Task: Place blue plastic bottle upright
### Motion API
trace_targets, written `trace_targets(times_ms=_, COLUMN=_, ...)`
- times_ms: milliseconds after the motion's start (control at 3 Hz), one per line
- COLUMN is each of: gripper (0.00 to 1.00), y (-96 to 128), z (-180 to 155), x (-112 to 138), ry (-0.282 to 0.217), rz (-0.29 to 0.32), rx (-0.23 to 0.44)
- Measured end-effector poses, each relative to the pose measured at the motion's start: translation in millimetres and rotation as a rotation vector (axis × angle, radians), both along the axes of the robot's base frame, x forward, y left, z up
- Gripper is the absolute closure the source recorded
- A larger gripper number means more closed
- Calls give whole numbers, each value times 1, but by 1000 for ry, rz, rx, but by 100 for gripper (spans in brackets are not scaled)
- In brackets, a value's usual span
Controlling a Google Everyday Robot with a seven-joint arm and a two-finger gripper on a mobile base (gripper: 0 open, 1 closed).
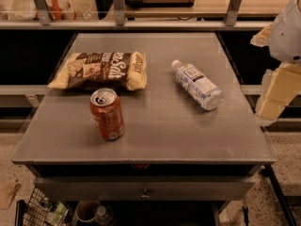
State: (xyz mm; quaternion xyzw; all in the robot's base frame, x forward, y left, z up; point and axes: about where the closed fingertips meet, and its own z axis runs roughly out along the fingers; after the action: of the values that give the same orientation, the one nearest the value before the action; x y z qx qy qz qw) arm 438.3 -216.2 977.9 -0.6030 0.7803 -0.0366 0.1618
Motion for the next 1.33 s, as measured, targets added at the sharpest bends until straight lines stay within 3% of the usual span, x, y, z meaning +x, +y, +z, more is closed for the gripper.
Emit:
trace_targets(times_ms=333, gripper=0, y=0, z=0, x=0, ry=0, rz=0, rx=0)
trace_targets(times_ms=667, gripper=0, y=5, z=-2, x=8, ry=31, rz=-53, rx=7)
trace_targets(times_ms=1000, gripper=0, y=23, z=-8, x=37, ry=99, rz=-165, rx=0)
trace_targets(times_ms=1333, gripper=0, y=46, z=-2, x=56, ry=114, rz=-275, rx=16)
